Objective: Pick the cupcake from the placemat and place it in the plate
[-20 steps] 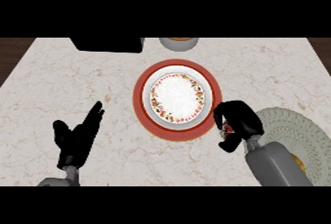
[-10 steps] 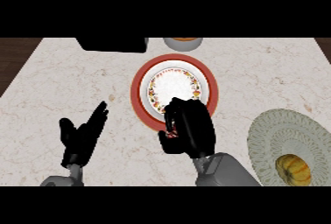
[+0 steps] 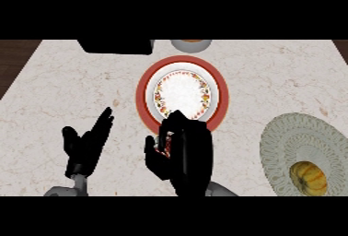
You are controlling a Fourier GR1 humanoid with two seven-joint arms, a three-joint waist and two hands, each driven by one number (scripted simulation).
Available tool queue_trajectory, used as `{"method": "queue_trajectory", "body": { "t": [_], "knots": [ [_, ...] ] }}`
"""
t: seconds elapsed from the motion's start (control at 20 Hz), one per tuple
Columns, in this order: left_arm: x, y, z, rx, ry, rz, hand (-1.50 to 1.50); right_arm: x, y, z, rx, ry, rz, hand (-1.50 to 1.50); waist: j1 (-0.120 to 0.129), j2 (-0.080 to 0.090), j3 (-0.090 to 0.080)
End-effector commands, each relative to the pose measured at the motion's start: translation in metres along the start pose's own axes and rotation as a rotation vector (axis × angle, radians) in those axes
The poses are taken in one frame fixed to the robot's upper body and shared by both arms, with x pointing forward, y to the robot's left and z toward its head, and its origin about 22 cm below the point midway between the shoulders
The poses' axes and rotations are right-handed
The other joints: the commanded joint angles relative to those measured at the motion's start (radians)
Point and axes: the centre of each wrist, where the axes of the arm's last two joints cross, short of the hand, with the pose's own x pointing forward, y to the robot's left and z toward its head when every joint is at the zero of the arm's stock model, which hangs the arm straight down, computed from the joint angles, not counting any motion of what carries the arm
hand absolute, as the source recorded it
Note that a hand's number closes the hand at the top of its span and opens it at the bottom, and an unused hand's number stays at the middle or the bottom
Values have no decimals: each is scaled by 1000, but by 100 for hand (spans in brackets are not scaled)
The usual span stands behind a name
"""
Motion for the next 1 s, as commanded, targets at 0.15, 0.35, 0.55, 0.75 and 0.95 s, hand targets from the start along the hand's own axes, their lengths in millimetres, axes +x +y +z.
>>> {"method": "queue_trajectory", "body": {
  "t": [0.15,0.35,0.55,0.75,0.95],
  "knots": [
    [-15,-6,3,-1,89,-2,0,7,14,-3,-192,102,-94,150,-11,15,-4],
    [-10,1,6,5,86,15,0,-12,27,-16,-287,108,-27,150,-16,20,-3],
    [-9,7,7,-1,62,1,0,-27,31,-38,-362,134,-1,150,-15,23,-3],
    [0,14,5,-17,55,10,0,-39,34,-79,-403,151,-9,150,-9,28,-3],
    [-16,-10,3,1,63,-6,0,-54,39,-107,-409,166,10,150,-13,30,-3]
  ]
}}
